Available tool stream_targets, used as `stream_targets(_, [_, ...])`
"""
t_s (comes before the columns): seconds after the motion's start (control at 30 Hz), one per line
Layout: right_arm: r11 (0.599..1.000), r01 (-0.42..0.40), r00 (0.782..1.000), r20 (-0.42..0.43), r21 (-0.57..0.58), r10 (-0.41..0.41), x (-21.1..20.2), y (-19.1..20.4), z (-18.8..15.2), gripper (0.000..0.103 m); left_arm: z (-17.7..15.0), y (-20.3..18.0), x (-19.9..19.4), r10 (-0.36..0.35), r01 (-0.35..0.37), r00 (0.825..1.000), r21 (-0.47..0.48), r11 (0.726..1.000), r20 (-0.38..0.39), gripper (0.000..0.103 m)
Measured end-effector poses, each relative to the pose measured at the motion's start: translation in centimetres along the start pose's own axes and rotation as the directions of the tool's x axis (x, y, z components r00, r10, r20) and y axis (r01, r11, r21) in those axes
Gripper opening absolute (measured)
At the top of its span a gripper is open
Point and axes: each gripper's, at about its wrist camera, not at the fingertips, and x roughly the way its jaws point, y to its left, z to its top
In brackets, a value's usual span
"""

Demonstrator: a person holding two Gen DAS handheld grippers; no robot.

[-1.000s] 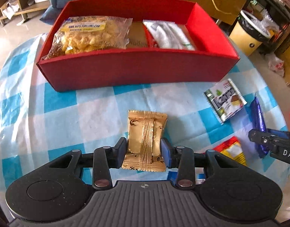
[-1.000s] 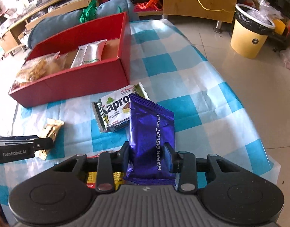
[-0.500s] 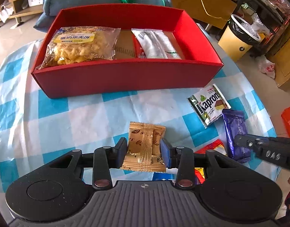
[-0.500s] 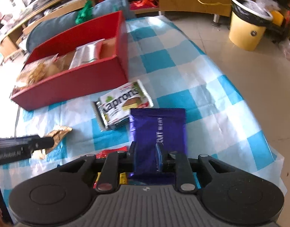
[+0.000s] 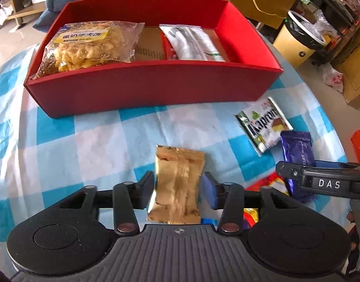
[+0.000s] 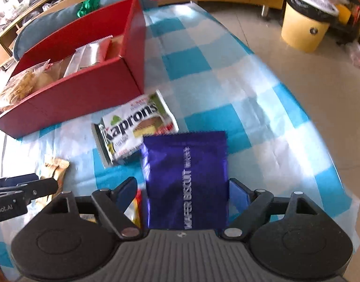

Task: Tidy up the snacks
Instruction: 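Lift the gold cake and purple packet and carry both toward the red box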

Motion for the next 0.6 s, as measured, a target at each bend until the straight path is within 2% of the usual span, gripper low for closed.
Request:
stream_targets(0.07, [0.996, 0.052, 0.999, 0.014, -0.068, -0.051, 0.1, 1.2, -0.2, 0.064, 0.3, 0.4, 0.7, -0.006, 0.006, 1.0, -0.025, 1.0, -0.012, 0.069])
stream_targets(0.1, [0.993, 0.061, 0.998, 0.025, -0.099, -0.059, 0.1, 1.7, -0.5, 0.063, 0.3, 0.6, 0.8, -0.008, 0.008, 1.0, -0.026, 1.0, -0.008, 0.075])
stream_targets(0.2, [0.993, 0.051, 0.998, 0.025, -0.107, -0.049, -0.2, 1.8, -0.6, 0.062, 0.4, 0.2, 1.0, 0.022, -0.022, 1.0, 0.0, 1.0, 0.0, 0.077])
stream_targets(0.27, [0.992, 0.06, 0.998, 0.032, -0.109, -0.057, -0.5, 1.7, -0.7, 0.062, 0.3, -0.1, 1.0, 0.039, -0.039, 0.999, 0.011, 0.999, 0.002, 0.074])
stream_targets(0.33, [0.994, 0.048, 0.998, 0.042, -0.103, -0.044, -1.0, 1.5, -0.8, 0.061, 0.0, -0.7, 0.9, 0.087, -0.087, 0.996, 0.052, 0.995, 0.013, 0.058])
stream_targets(0.37, [0.994, 0.041, 0.998, 0.049, -0.098, -0.037, -1.3, 1.4, -0.8, 0.061, -0.2, -0.9, 0.7, 0.1, -0.101, 0.995, 0.069, 0.992, 0.02, 0.055])
stream_targets(0.43, [0.995, 0.031, 0.998, 0.063, -0.091, -0.025, -1.9, 1.3, -0.7, 0.061, -0.3, -0.7, 0.5, 0.087, -0.088, 0.996, 0.059, 0.994, 0.019, 0.05])
stream_targets(0.6, [0.997, -0.009, 0.995, 0.103, -0.078, 0.017, -3.3, 1.4, -0.2, 0.061, -0.4, -0.5, -0.3, 0.069, -0.07, 0.997, 0.05, 0.996, 0.025, 0.046])
